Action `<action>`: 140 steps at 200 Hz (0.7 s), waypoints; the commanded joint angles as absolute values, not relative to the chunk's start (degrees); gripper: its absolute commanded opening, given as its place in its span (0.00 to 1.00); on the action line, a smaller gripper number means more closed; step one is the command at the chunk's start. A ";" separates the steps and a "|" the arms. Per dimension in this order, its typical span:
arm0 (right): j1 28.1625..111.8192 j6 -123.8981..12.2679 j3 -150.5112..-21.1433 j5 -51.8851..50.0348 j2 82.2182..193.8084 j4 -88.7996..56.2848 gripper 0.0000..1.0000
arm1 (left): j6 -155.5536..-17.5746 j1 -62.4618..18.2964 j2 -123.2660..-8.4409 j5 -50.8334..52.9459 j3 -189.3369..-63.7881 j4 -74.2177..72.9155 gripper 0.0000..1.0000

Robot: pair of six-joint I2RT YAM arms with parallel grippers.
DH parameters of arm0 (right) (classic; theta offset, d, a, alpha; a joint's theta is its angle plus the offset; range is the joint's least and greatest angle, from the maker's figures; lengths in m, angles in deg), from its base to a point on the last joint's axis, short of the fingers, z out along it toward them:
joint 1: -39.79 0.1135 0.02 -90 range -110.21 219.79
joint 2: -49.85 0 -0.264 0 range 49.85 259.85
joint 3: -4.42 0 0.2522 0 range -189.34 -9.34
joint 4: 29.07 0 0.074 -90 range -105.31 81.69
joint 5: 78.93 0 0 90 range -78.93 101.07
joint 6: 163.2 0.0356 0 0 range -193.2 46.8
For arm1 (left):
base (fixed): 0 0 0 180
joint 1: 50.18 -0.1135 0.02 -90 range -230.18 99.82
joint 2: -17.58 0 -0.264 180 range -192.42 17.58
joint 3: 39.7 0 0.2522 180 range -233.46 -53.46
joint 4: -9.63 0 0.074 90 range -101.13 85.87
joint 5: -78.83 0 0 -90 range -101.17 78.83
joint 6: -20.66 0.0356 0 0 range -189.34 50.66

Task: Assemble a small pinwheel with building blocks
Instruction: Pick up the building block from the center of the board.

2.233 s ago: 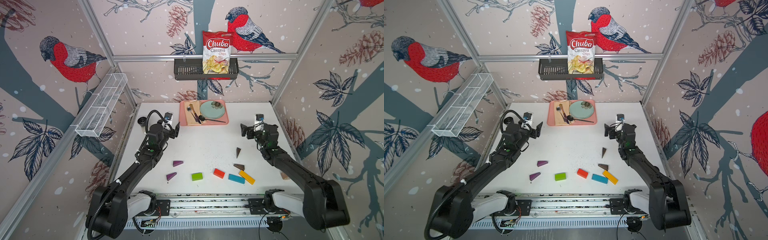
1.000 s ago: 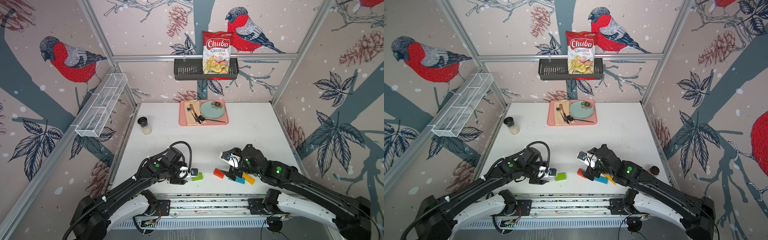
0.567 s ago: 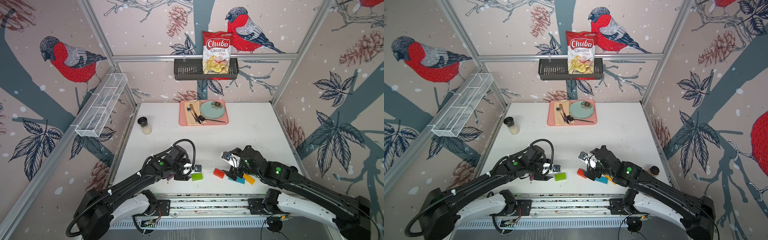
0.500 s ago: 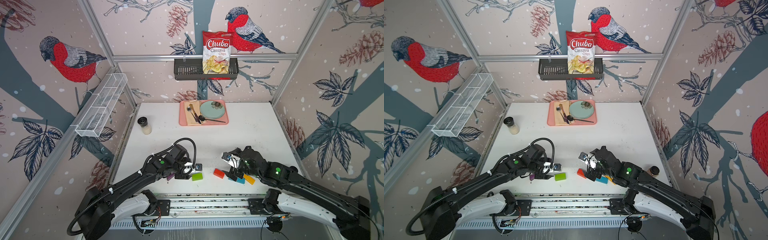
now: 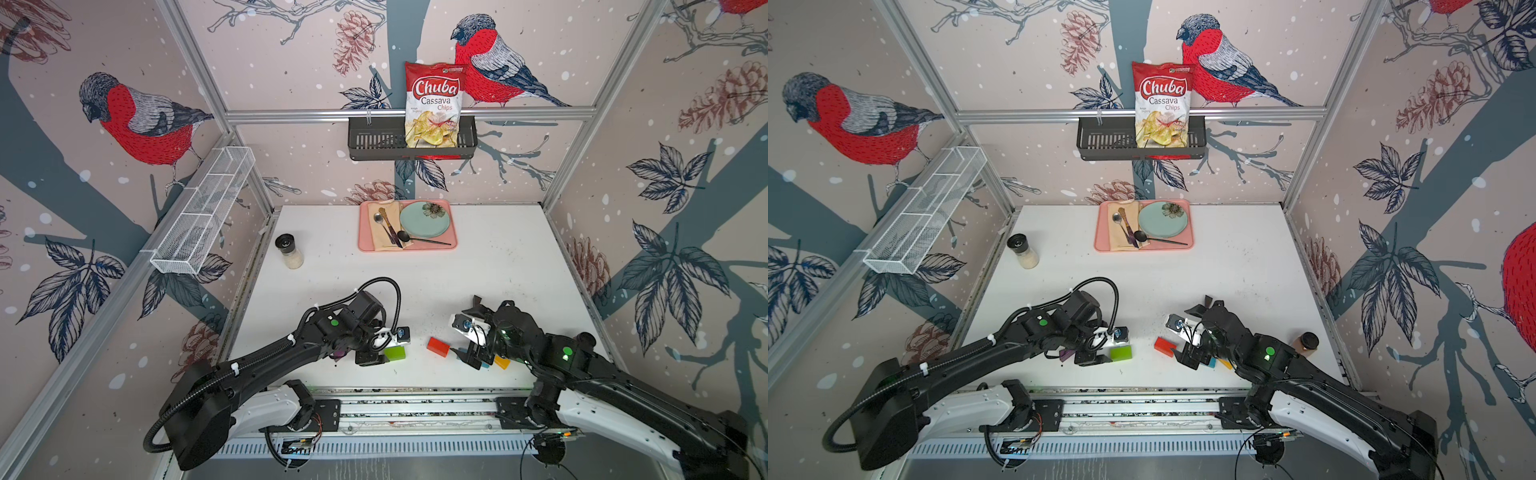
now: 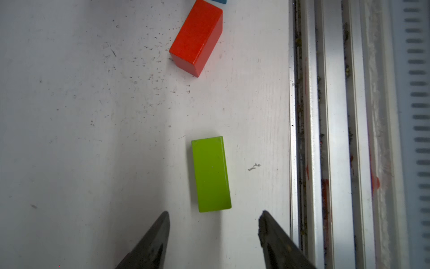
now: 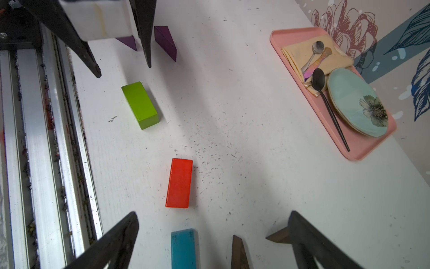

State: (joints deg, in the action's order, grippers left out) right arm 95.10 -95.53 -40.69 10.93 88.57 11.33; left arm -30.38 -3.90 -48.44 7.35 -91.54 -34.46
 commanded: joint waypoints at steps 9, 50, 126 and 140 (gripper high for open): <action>94.30 -95.95 -40.46 10.87 88.29 10.36 1.00 | -34.62 -3.85 -52.30 5.53 -92.91 -30.10 0.62; 93.50 -96.19 -40.28 10.55 87.27 10.62 1.00 | -34.93 -3.60 -57.09 6.99 -94.99 -29.71 0.59; 92.09 -96.42 -40.27 9.74 87.35 10.82 1.00 | -33.60 -1.19 -57.50 5.59 -93.91 -31.55 0.69; 92.02 -96.40 -40.36 9.73 87.30 10.84 0.99 | -33.57 -0.97 -57.57 5.26 -93.38 -31.35 0.69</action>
